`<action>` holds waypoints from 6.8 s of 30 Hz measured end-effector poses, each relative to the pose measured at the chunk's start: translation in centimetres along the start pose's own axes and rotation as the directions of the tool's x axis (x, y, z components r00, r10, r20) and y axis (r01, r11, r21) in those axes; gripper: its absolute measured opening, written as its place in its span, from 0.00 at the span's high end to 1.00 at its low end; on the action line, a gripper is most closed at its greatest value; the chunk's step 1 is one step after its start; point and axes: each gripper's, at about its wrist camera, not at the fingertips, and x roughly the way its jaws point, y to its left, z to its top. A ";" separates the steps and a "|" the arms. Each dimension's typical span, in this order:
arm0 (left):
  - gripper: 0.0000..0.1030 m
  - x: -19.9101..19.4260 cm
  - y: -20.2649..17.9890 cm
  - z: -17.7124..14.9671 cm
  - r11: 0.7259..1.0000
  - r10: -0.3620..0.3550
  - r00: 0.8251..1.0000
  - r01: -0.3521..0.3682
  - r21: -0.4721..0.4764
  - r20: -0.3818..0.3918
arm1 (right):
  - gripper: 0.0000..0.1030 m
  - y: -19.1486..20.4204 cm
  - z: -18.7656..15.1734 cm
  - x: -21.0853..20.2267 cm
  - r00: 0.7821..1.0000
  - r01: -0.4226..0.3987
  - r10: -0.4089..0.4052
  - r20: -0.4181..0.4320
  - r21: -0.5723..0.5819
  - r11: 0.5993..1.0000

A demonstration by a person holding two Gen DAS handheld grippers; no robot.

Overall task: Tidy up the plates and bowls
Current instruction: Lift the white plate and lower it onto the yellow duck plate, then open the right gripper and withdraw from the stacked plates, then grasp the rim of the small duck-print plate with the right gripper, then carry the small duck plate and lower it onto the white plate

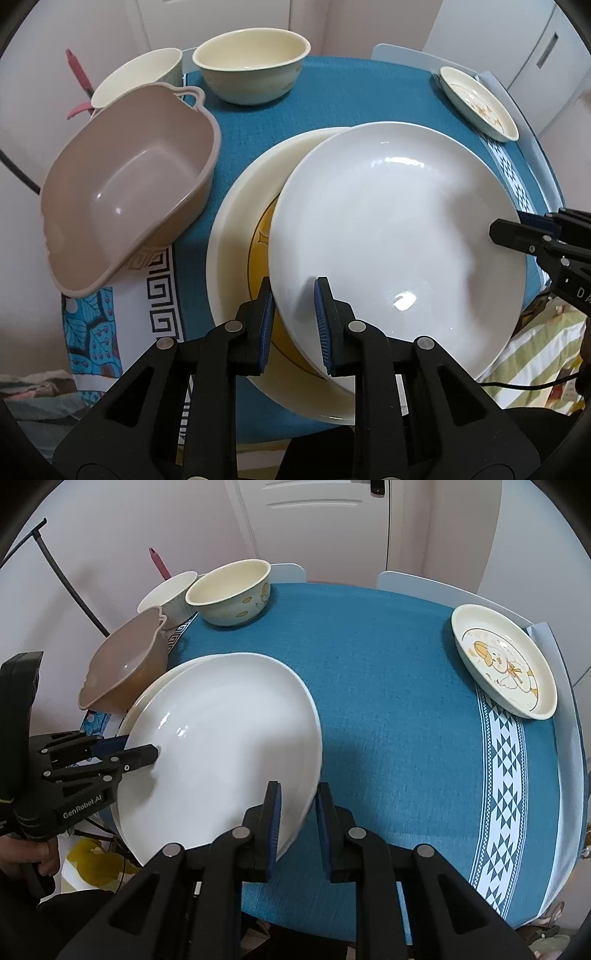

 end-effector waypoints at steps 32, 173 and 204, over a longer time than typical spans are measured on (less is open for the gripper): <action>0.82 -0.2 -3.0 -0.4 0.928 0.315 0.949 -0.314 0.200 0.028 | 0.83 3.4 -0.4 1.4 0.984 0.180 -0.179 0.024 -0.191 0.965; 0.83 -5.3 -1.5 0.7 0.983 -0.061 0.988 0.084 -0.164 0.142 | 0.84 -2.6 0.2 -5.4 0.979 -0.153 0.142 0.147 0.064 0.986; 0.83 2.4 -1.7 -0.4 0.969 0.127 0.989 -0.108 -0.223 0.073 | 0.84 -0.6 2.0 0.0 0.989 -0.128 0.140 0.048 -0.202 0.971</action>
